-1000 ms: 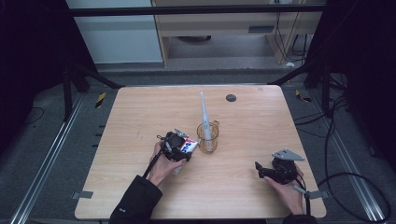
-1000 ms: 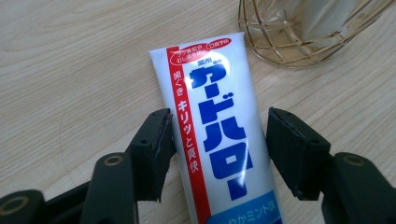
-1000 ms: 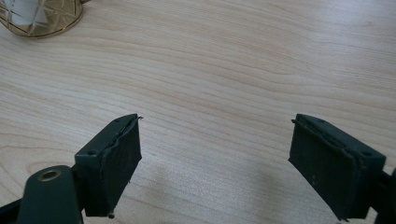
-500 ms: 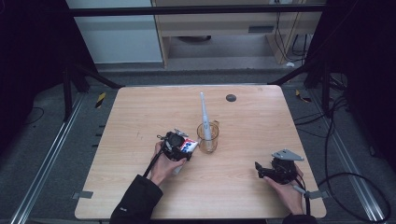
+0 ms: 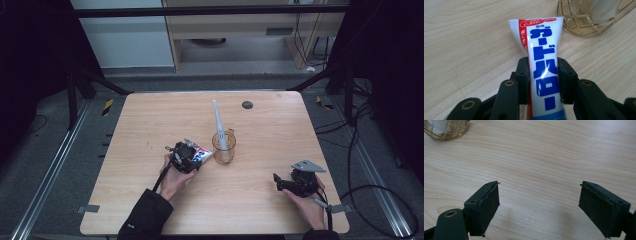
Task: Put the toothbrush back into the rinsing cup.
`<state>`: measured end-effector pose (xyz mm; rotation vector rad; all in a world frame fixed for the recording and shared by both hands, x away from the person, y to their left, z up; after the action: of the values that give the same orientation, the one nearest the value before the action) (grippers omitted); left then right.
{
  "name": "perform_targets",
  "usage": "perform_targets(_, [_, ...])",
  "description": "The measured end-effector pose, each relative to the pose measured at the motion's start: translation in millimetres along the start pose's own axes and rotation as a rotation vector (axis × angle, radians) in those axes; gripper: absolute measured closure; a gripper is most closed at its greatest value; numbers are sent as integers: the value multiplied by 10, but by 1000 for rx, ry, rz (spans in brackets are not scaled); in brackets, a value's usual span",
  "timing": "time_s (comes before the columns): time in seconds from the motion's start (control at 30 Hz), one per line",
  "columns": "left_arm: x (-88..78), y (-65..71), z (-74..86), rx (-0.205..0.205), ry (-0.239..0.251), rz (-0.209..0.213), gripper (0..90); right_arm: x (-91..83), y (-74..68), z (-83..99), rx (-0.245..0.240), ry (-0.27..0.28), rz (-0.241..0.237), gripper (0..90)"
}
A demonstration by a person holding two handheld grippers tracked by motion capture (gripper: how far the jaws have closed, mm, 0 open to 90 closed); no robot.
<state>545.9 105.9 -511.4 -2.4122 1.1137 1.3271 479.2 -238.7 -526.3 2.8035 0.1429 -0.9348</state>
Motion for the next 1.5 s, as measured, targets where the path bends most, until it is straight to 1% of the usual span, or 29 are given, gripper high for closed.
perform_targets(0.13, [-123,-3,31,9,5,4,670,0,-1,0,0,0,0,167])
perform_targets(0.17, [-154,-6,40,7,16,2,670,1,-1,0,0,0,1,166])
perform_targets(0.27, [-255,-18,93,14,16,2,670,0,-5,1,1,-1,0,167])
perform_targets(0.43, [-392,-26,248,17,7,6,670,4,-5,2,0,0,3,167])
perform_targets(0.47, [-419,-28,297,18,-5,8,669,3,-6,2,0,-1,3,167])
perform_targets(0.6, [-454,-35,432,4,-20,11,669,4,-14,2,0,-3,1,167])
perform_targets(0.67, [-445,-44,488,-6,-26,16,667,3,-17,3,0,-3,0,166])
perform_targets(0.7, [-439,-53,513,-5,-40,18,666,2,-16,2,-2,-1,1,166])
perform_targets(0.77, [-420,-63,545,-9,-43,17,661,2,-16,1,-1,-1,0,167])
perform_targets(0.8, [-424,-63,548,-11,-36,17,657,2,-16,3,-2,-3,2,167])
perform_targets(0.93, [-426,-57,561,-2,-43,18,635,3,-16,2,0,-2,0,166])
perform_targets(1.07, [-460,-57,549,-3,-22,30,591,0,-10,1,0,-1,2,167])
perform_targets(1.13, [-487,-57,517,7,-4,28,554,-4,-12,-1,3,-1,-1,166])
perform_targets(1.23, [-509,-61,468,12,2,27,523,2,-13,1,-1,-3,0,166])
perform_targets(1.3, [-506,-67,443,14,-6,30,508,3,-14,1,0,-3,1,166])
perform_targets(1.43, [-486,-80,388,22,-8,22,454,4,-10,-1,5,-6,-2,166])
perform_targets(1.5, [-468,-82,355,23,-4,20,444,8,-9,1,0,-6,1,166])
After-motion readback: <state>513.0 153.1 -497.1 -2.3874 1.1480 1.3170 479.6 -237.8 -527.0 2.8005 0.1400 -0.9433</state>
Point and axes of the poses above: each handheld gripper's, and its own axes: x roughly forward along the jaws, z roughly out of its underside, y roughly to its right, the point moved 5 cm from there along x, roughly forward along the jaws, and after that the axes turned 13 degrees about z, right-handed, at the moved point
